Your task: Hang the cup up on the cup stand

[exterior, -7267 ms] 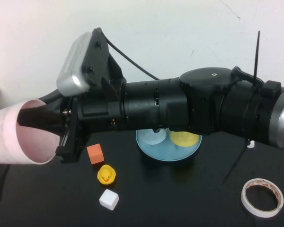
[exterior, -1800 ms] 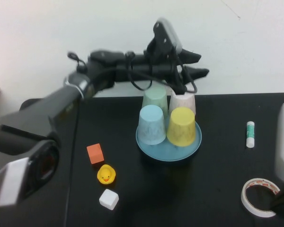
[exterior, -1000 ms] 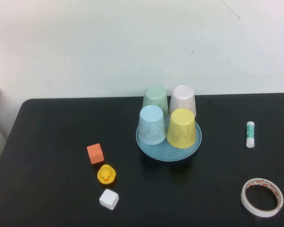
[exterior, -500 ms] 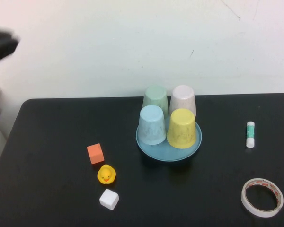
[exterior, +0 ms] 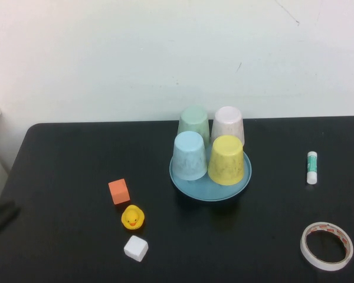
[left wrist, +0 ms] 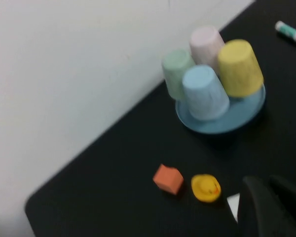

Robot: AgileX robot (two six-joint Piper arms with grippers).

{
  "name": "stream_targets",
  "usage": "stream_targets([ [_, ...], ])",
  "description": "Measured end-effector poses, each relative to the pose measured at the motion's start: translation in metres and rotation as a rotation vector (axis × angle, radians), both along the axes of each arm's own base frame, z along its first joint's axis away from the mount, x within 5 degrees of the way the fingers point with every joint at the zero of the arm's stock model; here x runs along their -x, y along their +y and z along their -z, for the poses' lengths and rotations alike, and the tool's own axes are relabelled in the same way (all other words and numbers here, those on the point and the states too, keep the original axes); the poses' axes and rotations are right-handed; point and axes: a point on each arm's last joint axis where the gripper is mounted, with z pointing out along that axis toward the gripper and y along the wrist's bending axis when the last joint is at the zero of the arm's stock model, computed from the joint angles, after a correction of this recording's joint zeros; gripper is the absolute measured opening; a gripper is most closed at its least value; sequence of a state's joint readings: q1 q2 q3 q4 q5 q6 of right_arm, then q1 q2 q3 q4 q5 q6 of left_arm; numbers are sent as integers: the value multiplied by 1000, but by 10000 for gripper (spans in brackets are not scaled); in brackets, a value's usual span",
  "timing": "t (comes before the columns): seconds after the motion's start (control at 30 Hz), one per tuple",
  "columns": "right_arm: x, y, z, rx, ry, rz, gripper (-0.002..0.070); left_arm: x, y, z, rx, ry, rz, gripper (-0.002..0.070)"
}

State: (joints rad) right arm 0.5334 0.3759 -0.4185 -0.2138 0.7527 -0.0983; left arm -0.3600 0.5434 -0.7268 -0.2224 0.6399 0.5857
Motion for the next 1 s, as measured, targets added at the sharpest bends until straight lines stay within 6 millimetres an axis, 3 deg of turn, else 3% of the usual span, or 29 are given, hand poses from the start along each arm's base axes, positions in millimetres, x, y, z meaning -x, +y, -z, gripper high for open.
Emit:
stream_targets([
  [0.2, 0, 0, 0, -2, -1, -1, 0, -3, -1, 36, -34, 106, -2, 0],
  [0.37, 0, 0, 0, -2, 0, -1, 0, -5, 4, 46, -109, 98, -38, 0],
  [0.63, 0, 0, 1, -3, 2, 1, 0, 13, 30, 64, 101, 28, -344, 0],
  [1.0, 0, 0, 1, -3, 2, 1, 0, 37, 41, 156, 196, -9, -497, 0],
])
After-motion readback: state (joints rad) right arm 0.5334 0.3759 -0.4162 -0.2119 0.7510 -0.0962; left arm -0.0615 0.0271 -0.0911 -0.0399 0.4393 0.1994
